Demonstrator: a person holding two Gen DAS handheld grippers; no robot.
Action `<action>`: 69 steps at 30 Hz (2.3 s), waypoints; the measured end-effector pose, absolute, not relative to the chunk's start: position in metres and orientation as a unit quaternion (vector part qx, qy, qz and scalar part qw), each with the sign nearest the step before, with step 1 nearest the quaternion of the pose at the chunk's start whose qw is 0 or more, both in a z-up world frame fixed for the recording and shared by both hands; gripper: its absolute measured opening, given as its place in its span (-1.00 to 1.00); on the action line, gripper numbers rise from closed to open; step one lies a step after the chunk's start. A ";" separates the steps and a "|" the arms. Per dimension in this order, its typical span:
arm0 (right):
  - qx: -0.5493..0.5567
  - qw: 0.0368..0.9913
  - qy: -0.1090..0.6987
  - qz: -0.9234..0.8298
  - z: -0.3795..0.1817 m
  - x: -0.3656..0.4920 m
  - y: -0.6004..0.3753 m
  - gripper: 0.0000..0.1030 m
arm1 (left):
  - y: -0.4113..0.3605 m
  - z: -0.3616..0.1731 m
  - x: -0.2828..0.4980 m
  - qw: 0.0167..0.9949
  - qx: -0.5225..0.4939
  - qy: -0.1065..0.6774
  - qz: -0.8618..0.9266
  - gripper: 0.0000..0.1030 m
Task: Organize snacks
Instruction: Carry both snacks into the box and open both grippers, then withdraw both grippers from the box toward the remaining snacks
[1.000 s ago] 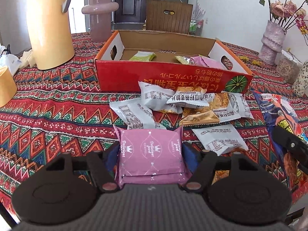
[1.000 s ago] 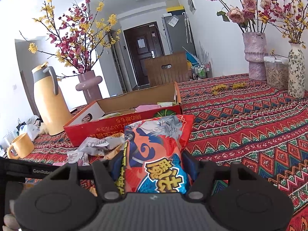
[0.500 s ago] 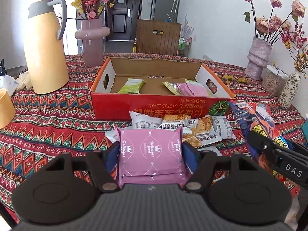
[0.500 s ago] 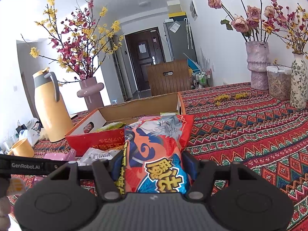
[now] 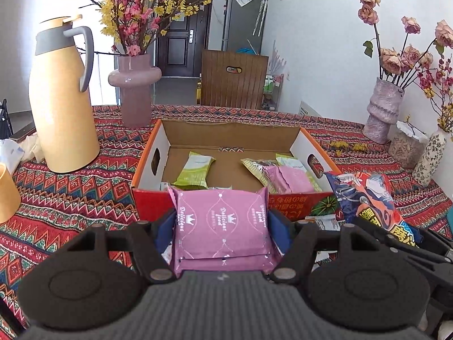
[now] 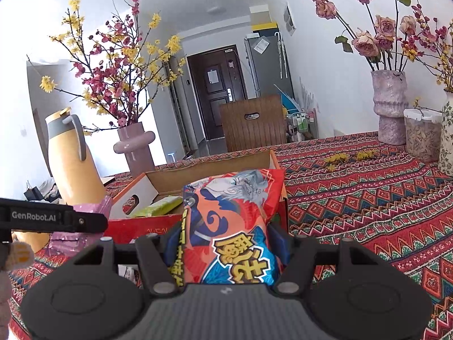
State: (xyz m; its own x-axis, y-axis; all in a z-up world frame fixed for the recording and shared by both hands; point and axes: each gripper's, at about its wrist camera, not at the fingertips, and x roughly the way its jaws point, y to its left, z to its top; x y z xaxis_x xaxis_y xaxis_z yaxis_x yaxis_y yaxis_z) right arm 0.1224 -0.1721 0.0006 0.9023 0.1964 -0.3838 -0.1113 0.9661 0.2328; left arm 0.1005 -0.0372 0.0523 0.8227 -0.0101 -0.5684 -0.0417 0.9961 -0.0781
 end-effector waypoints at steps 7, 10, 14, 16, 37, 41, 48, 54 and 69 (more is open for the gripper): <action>0.095 0.972 0.198 0.081 0.011 0.149 -0.167 0.21 | -0.030 0.062 0.125 0.956 -0.046 0.288 0.017 0.35; 0.092 0.973 0.197 0.082 0.015 0.161 -0.164 0.21 | -0.025 0.064 0.137 0.957 -0.048 0.286 0.021 0.35; 0.092 0.972 0.197 0.084 0.019 0.178 -0.161 0.21 | -0.019 0.064 0.153 0.956 -0.055 0.288 0.025 0.35; 0.089 0.973 0.197 0.083 0.020 0.187 -0.160 0.21 | -0.016 0.063 0.161 0.955 -0.059 0.290 0.026 0.35; 0.084 0.970 0.216 0.074 0.012 0.269 -0.151 0.21 | 0.007 0.038 0.230 0.947 -0.082 0.306 0.054 0.35; 0.090 0.970 0.212 0.072 0.007 0.278 -0.152 0.21 | 0.017 0.026 0.241 0.945 -0.099 0.305 0.061 0.35; 0.090 0.968 0.222 0.070 -0.007 0.288 -0.149 0.21 | 0.023 0.015 0.247 0.951 -0.099 0.287 0.064 0.35; 0.086 0.967 0.232 0.067 -0.013 0.291 -0.146 0.22 | 0.023 0.010 0.247 0.951 -0.093 0.287 0.069 0.36; 0.110 0.969 0.212 0.066 -0.012 0.281 -0.155 1.00 | 0.022 0.020 0.229 0.964 -0.098 0.240 0.062 1.00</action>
